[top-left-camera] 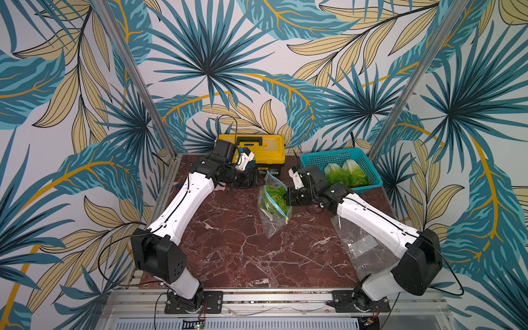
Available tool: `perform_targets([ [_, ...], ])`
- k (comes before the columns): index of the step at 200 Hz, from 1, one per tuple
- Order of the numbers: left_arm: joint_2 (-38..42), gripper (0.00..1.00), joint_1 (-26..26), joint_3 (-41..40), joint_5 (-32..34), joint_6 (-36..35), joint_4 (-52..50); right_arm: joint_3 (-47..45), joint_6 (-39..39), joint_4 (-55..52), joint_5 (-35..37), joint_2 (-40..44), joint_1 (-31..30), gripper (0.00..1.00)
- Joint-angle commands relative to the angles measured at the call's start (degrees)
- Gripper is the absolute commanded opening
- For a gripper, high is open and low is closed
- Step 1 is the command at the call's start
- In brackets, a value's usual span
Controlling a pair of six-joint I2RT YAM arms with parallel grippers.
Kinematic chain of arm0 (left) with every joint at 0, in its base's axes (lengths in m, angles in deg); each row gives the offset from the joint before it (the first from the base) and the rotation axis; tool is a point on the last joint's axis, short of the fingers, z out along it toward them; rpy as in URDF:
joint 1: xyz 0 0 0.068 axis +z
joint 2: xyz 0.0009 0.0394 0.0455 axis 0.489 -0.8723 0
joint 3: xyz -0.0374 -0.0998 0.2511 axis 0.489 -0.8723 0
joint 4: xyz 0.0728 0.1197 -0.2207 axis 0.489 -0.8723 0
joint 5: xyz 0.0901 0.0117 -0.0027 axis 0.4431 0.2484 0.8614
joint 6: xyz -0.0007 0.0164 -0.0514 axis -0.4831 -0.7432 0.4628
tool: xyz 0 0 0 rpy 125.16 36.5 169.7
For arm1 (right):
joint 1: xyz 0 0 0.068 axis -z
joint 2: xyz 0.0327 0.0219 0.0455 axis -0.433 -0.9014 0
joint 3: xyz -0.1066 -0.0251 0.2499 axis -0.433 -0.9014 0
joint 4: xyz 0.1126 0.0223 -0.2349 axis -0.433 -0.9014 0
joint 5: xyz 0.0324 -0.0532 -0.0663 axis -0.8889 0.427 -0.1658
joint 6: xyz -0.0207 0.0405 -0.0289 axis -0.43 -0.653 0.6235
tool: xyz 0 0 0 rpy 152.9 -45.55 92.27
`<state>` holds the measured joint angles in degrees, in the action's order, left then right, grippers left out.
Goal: Put the chinese cabbages into a zipper bag and zip it
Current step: Adjust the zipper on the food storage bag.
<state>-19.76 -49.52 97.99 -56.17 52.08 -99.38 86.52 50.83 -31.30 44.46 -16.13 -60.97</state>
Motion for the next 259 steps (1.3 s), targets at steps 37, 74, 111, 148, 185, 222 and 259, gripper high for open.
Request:
perform_targets([
  [37,-4.1,0.64,-5.4,6.4,18.7,-6.2,-11.1,2.8,0.3,-1.4,3.9,-0.2,-2.2,0.00],
  [74,-7.0,0.63,-7.7,10.0,18.4,-5.7,-11.2,4.5,0.5,-2.8,6.5,-1.3,-4.1,0.00],
  [111,-7.7,0.41,-7.9,6.9,17.7,-7.0,-11.5,4.6,-0.4,-3.0,8.5,-1.0,-4.6,0.00],
  [148,-5.1,0.00,-7.3,9.6,17.3,-6.6,-11.6,7.4,2.5,-7.8,1.6,-1.0,-3.4,0.27],
  [185,-4.3,0.00,-6.8,11.0,12.0,-5.9,-11.5,7.4,2.6,-10.6,-20.1,4.9,7.7,0.51],
  [222,-5.9,0.00,-6.9,11.8,10.2,-4.5,-11.4,11.5,5.4,-19.6,-13.7,1.1,6.5,0.51],
  [259,-6.1,0.00,-6.8,11.4,9.3,-2.9,-11.5,9.2,-3.5,-13.1,-7.8,0.5,0.3,0.57],
])
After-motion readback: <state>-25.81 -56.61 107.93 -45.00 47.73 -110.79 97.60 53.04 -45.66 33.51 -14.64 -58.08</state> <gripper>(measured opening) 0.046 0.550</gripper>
